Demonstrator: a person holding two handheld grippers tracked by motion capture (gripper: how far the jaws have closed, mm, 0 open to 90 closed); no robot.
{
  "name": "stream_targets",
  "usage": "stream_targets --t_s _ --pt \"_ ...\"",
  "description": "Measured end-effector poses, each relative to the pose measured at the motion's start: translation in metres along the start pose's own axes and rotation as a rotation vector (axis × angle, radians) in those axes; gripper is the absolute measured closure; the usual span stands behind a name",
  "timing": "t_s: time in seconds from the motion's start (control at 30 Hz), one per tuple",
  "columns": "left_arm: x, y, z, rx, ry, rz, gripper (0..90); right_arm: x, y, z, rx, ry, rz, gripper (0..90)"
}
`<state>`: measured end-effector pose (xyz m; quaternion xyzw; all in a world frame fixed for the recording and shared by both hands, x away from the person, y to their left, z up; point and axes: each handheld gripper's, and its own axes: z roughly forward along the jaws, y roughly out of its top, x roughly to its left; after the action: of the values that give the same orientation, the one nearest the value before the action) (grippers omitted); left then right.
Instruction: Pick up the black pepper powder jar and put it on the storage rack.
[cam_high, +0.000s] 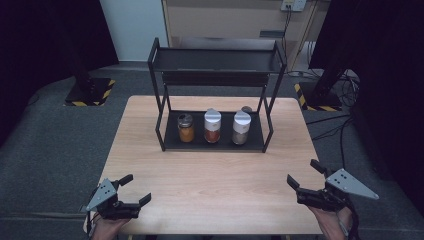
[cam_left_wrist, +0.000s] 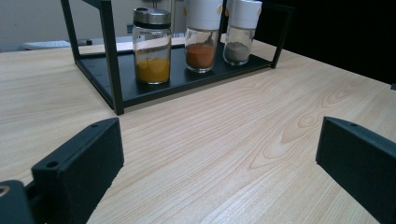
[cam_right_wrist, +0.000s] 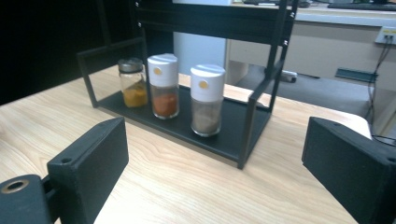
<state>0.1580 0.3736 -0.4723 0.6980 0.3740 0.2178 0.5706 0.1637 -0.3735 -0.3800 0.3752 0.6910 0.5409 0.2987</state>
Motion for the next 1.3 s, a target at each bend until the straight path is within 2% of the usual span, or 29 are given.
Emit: stream_targets --t_s 0.4,0.67,0.9,1.3 --pt "0.0 0.0 0.0 0.001 0.001 0.001 0.0 -0.001 -0.028 0.0 0.028 -0.016 0.024 7.3" --pt "0.0 0.0 0.0 -0.001 0.001 0.002 0.0 -0.001 -0.037 0.006 0.042 -0.017 0.017 7.4" --pt "0.0 0.0 0.0 -0.005 -0.006 0.006 0.0 -0.003 -0.045 0.008 0.031 -0.005 0.017 7.7" --pt "0.0 0.0 0.0 -0.007 -0.009 0.009 0.0 -0.006 -0.048 0.012 0.038 0.013 0.012 7.6"
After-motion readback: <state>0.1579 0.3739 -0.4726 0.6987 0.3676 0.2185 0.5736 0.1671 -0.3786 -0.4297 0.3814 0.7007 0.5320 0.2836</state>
